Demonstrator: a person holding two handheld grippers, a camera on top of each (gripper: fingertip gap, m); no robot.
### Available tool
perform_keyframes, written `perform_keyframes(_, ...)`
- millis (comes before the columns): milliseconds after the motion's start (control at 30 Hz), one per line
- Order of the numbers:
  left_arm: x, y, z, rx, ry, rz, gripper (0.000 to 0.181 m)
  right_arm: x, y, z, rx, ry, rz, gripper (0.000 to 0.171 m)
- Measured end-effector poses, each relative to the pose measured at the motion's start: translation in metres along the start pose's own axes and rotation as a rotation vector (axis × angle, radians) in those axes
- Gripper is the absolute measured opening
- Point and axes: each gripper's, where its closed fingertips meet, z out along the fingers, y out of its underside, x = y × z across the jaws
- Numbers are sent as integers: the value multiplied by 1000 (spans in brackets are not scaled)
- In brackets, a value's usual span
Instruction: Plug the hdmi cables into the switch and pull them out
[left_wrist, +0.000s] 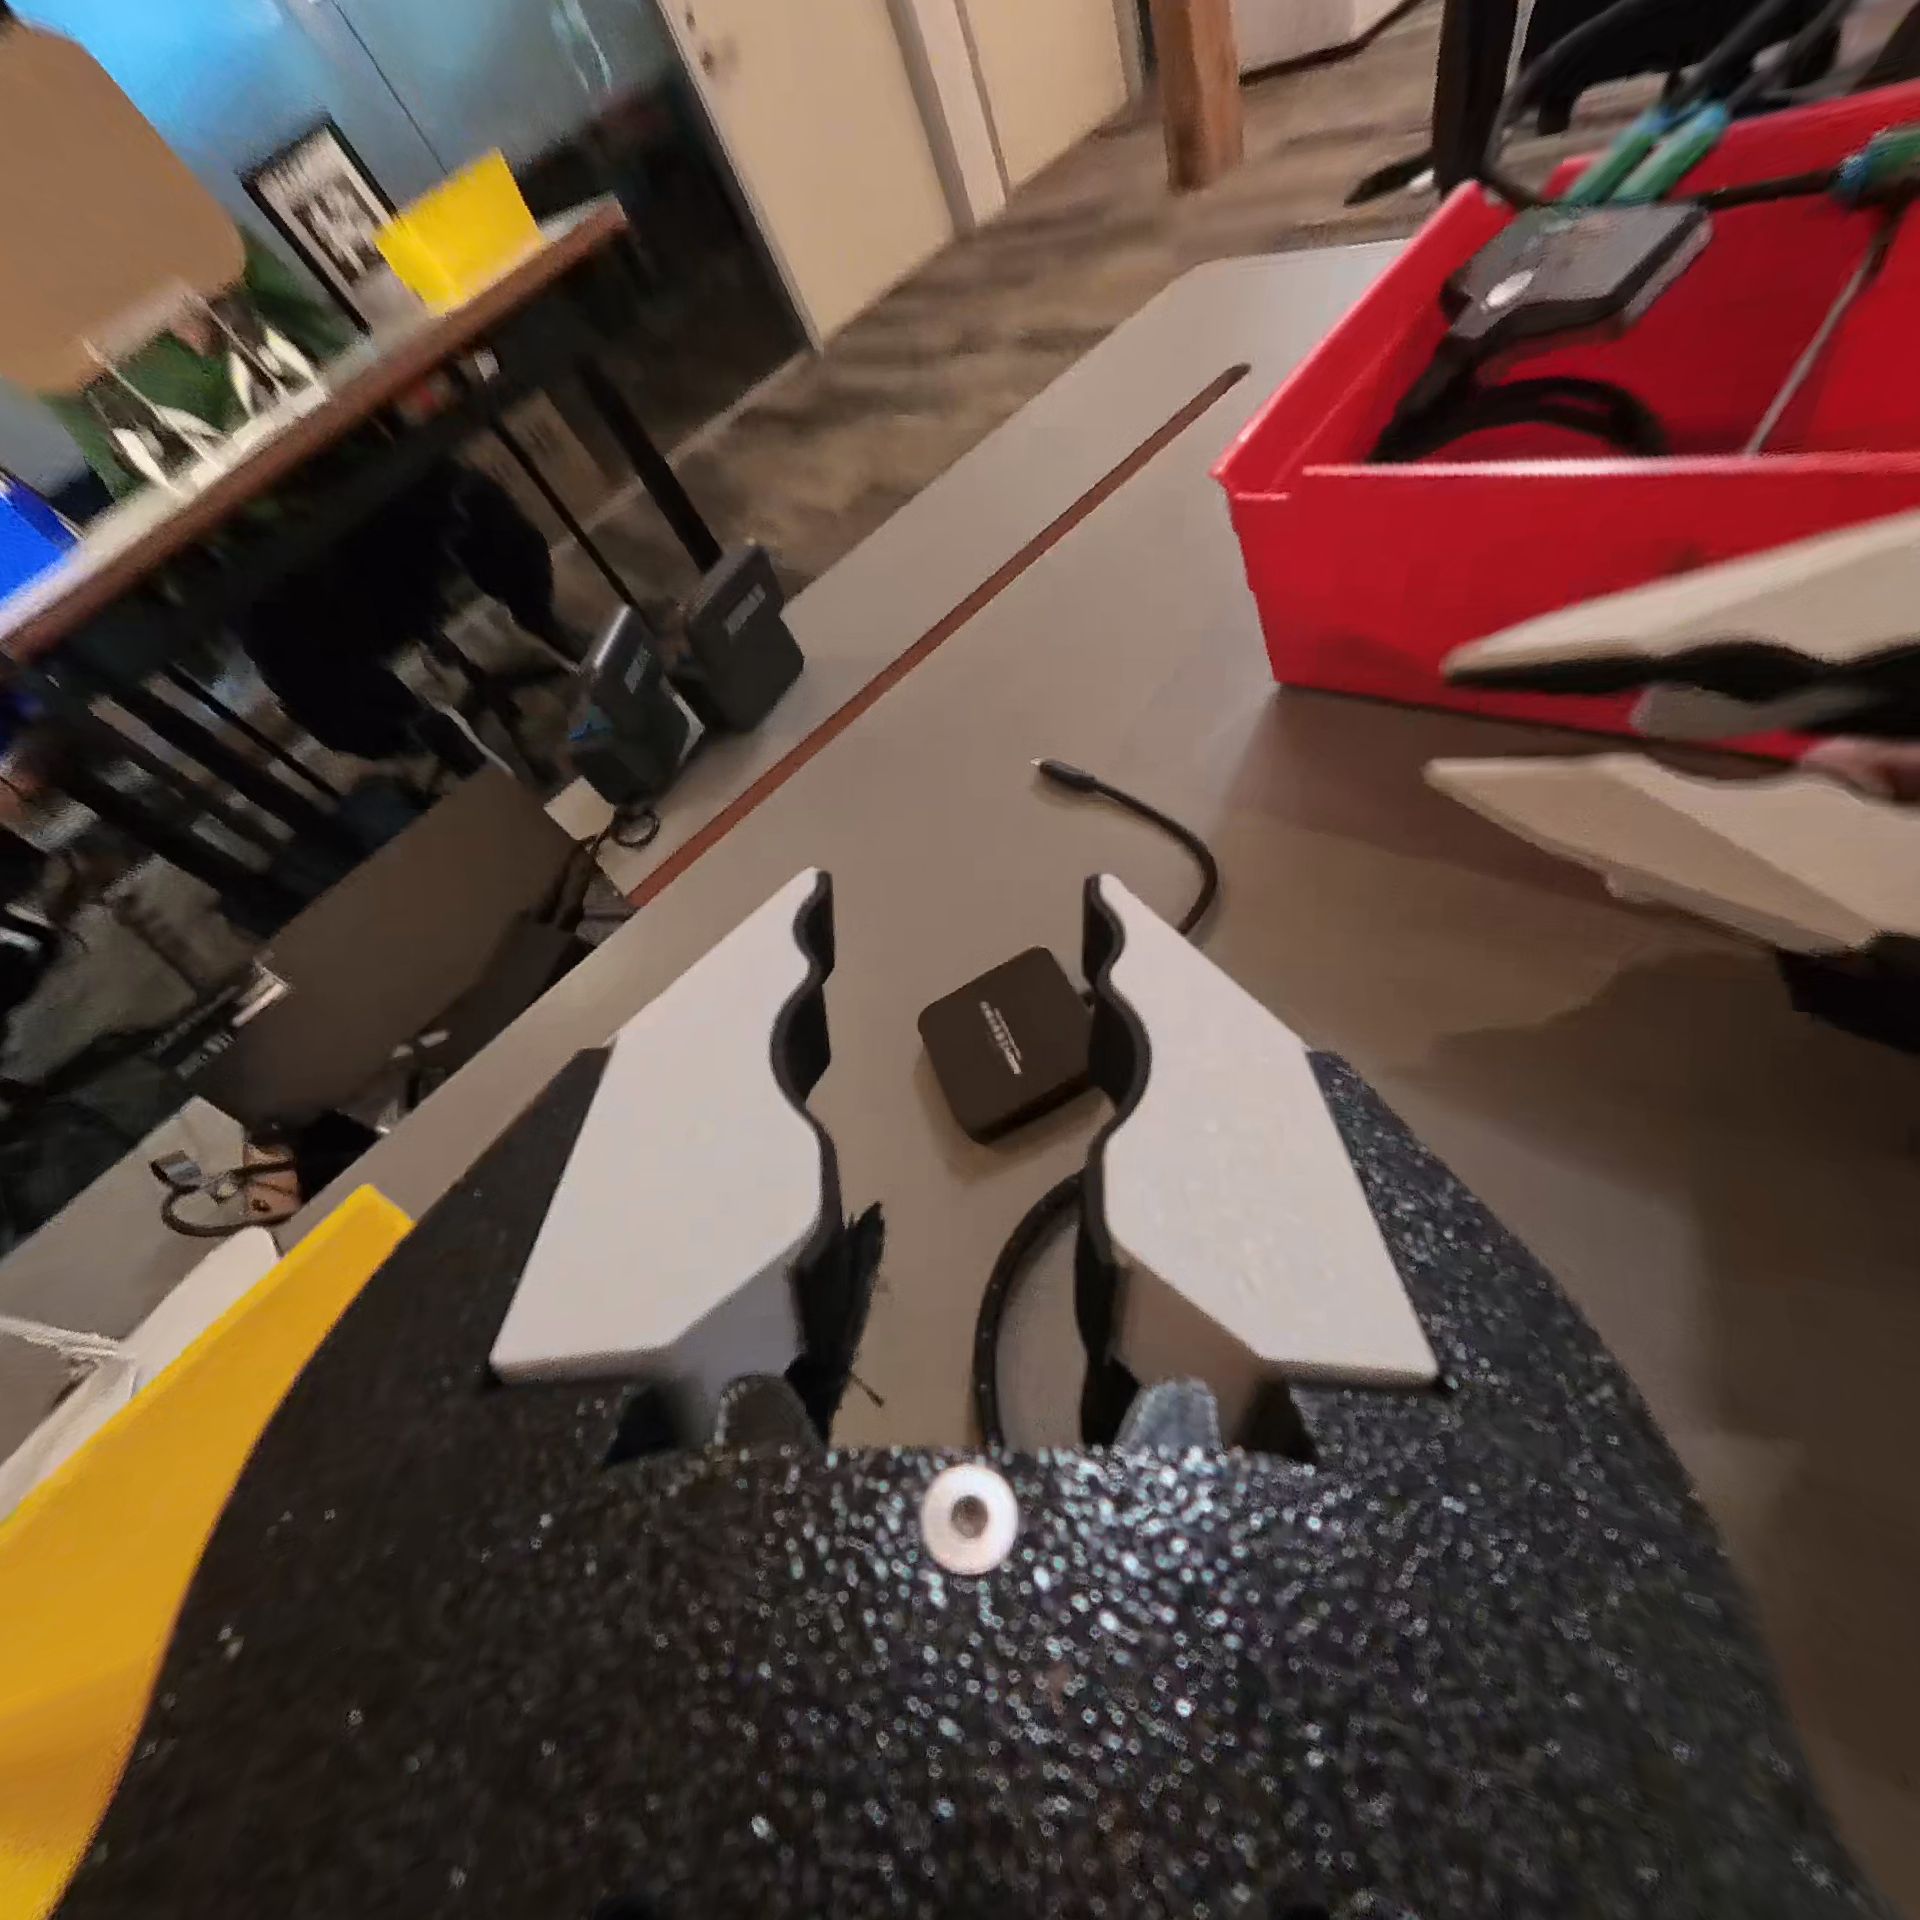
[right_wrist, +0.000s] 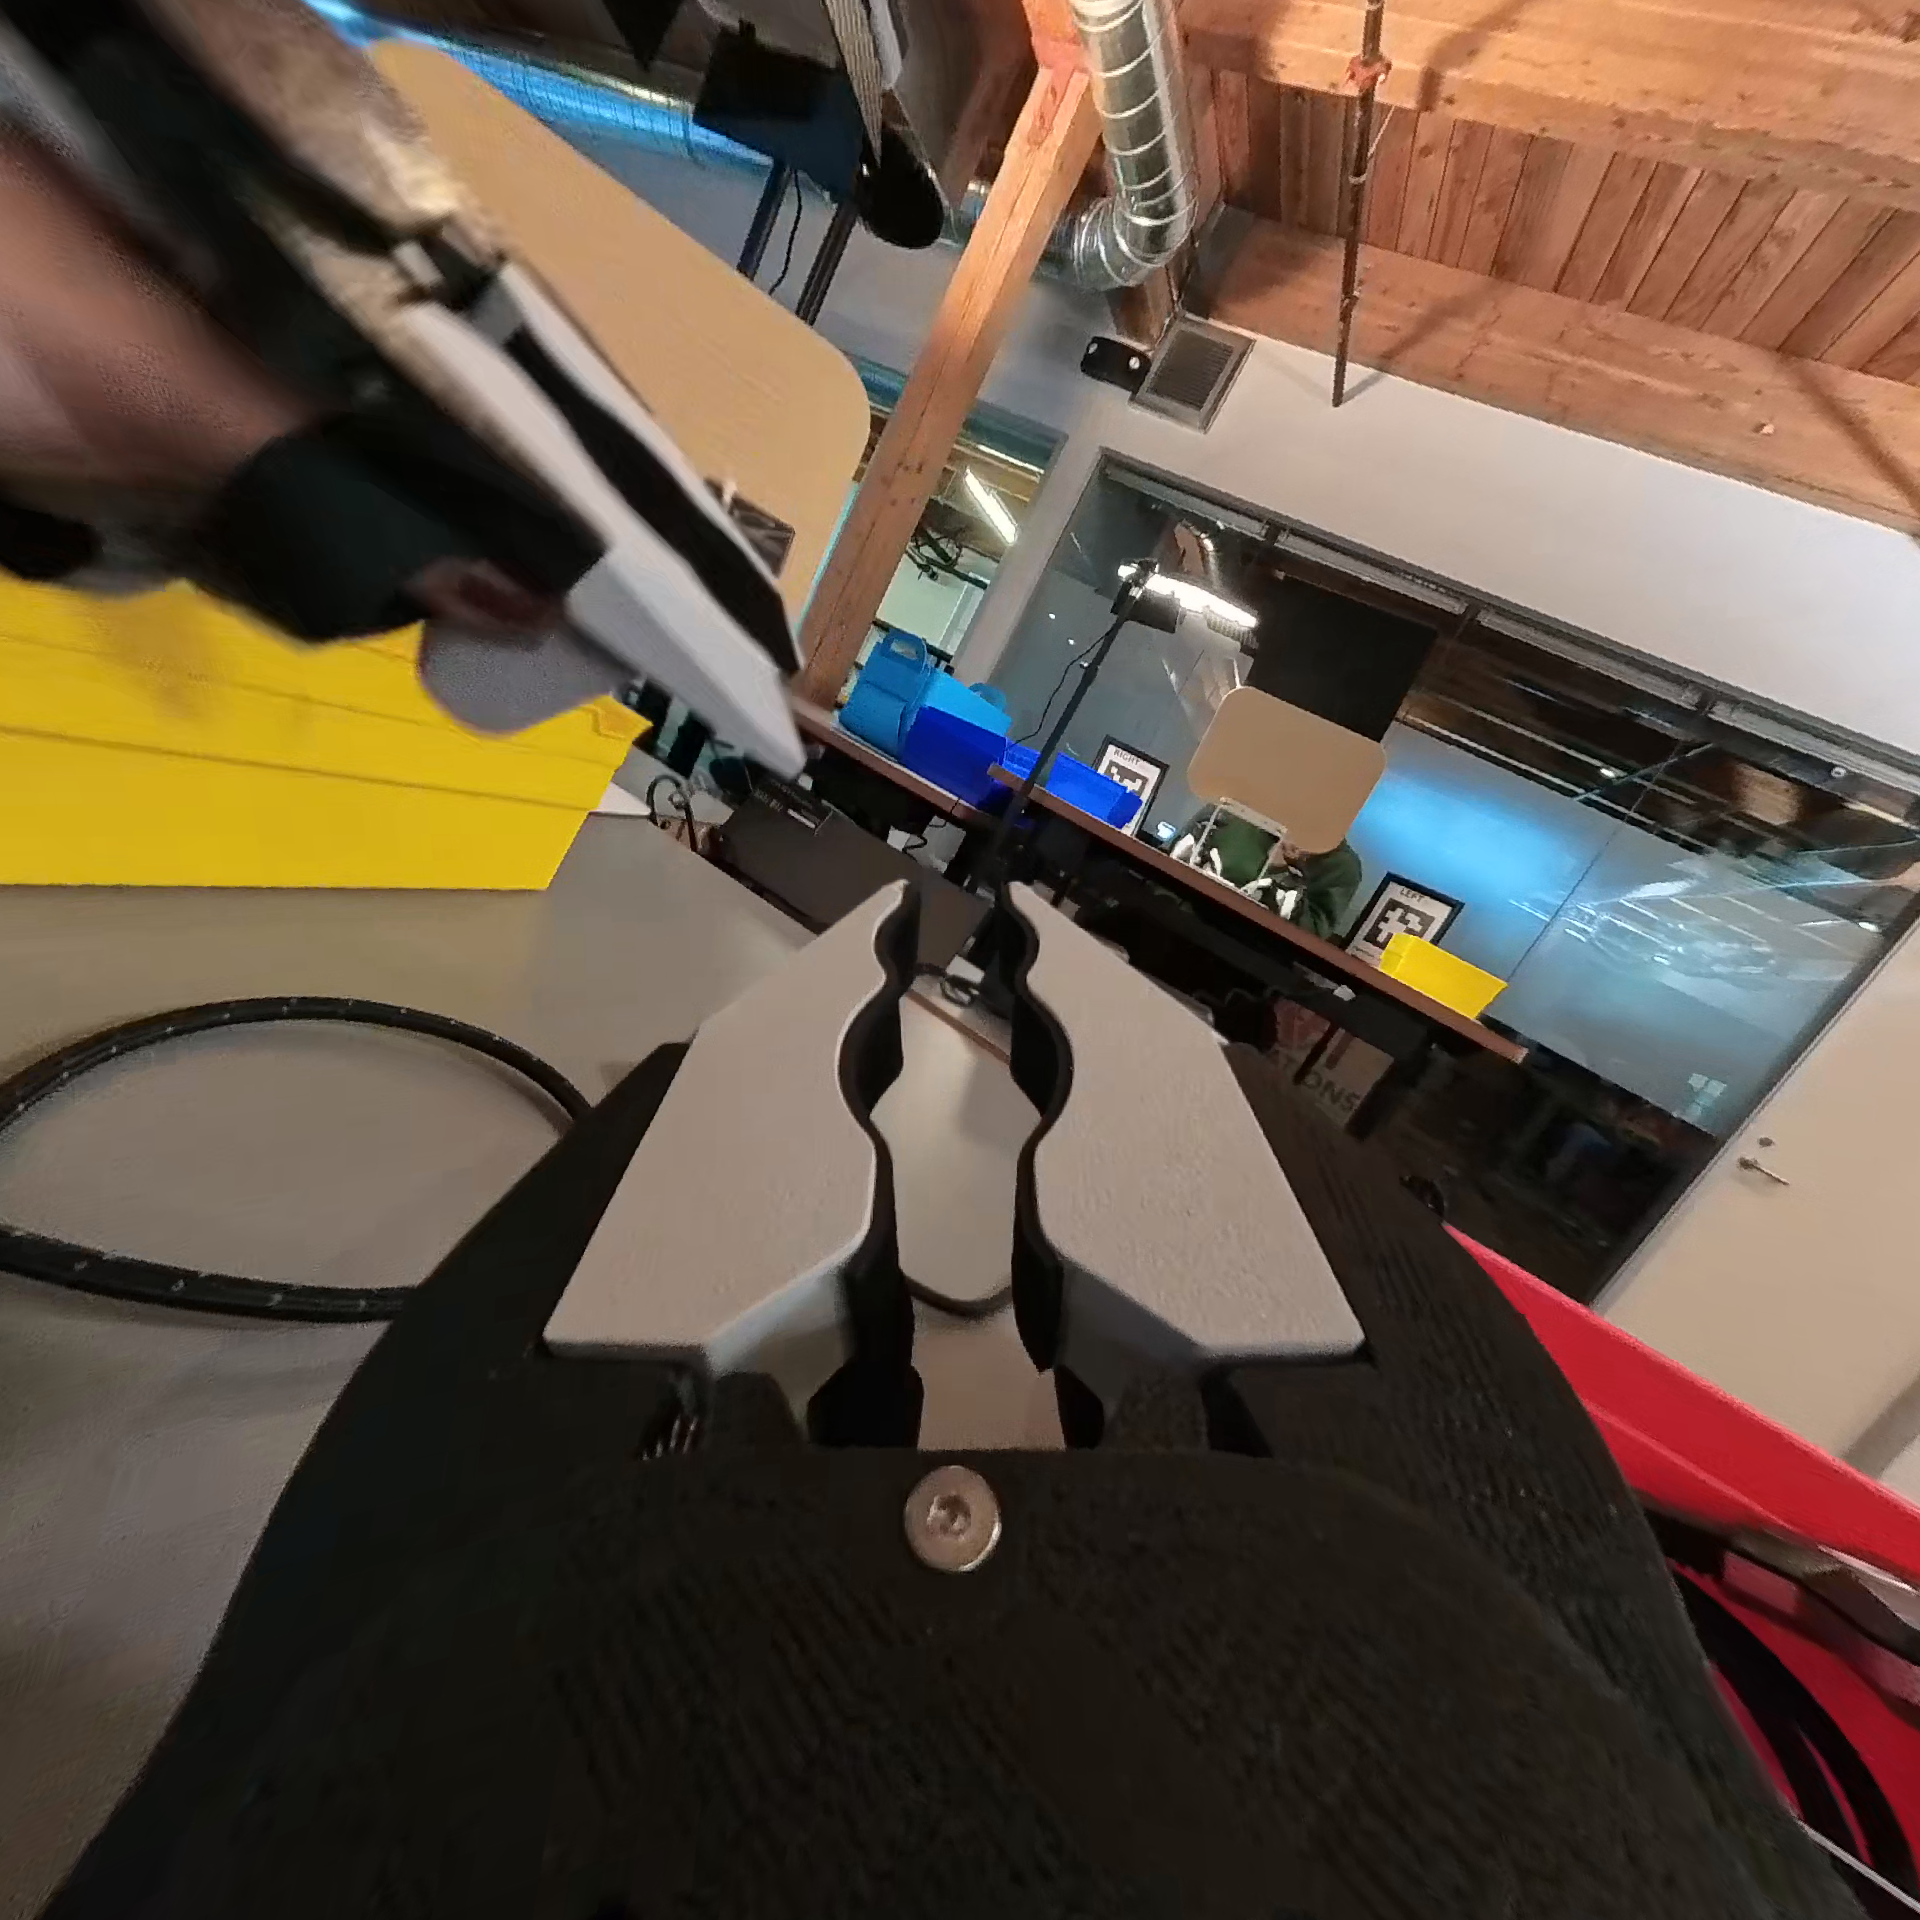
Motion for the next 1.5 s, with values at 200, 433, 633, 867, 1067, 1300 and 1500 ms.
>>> perform_keyframes(200,15,33,19,109,-121,34,35,-8,25,4,-125,-70,29,9)
perform_keyframes(433,-14,47,21,216,-180,121,26,-39,48,8,-236,-278,60,20)
perform_keyframes(633,-26,60,20,209,-181,172,21,-69,80,42,-514,-603,265,75)
perform_keyframes(867,-26,77,31,240,-196,388,9,-78,108,86,-664,-725,311,77)
perform_keyframes(1067,-49,77,36,231,-252,329,4,-76,127,88,-744,-757,373,78)
perform_keyframes(1300,-52,80,42,225,-209,244,5,-72,134,83,-733,-758,425,65)
perform_keyframes(1500,-40,74,38,270,-148,245,2,-77,145,78,-769,-773,362,65)
